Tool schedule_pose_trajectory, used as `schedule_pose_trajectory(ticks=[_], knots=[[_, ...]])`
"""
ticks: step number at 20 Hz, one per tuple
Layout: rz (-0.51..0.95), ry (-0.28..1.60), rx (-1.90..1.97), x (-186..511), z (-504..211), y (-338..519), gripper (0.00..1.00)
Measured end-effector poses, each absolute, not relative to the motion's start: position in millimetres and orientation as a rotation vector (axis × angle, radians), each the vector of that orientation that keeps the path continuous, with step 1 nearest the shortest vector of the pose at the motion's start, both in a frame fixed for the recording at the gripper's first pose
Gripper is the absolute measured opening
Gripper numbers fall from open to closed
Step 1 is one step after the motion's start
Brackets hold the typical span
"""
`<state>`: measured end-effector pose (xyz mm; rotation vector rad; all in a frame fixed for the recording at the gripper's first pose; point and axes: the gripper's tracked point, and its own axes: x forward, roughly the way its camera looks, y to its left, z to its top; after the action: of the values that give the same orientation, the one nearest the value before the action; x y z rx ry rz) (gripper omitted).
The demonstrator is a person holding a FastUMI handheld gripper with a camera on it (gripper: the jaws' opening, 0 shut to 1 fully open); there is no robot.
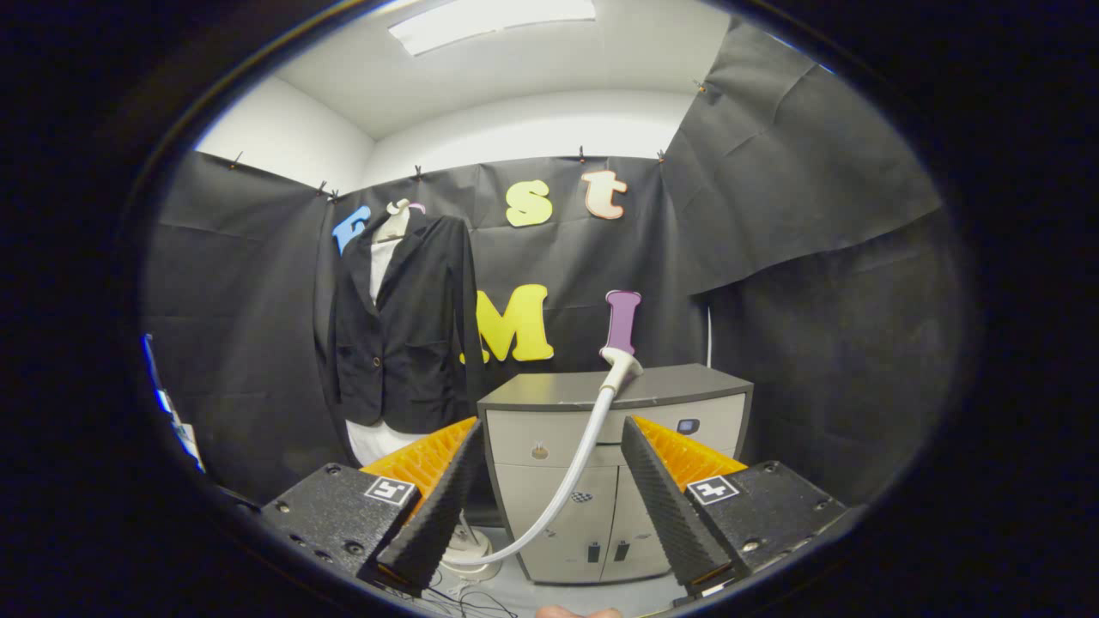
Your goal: Iron the clothes twice with a garment steamer, once on the left side and once on the right side.
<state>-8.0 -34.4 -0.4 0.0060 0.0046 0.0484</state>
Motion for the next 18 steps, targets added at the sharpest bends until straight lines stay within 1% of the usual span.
schedule_pose_trajectory(ticks=[8,18], knots=[[0.035,0.008,0.020,6,-7,-44,1.00],[0.060,0.020,0.002,21,-17,-29,1.00]])
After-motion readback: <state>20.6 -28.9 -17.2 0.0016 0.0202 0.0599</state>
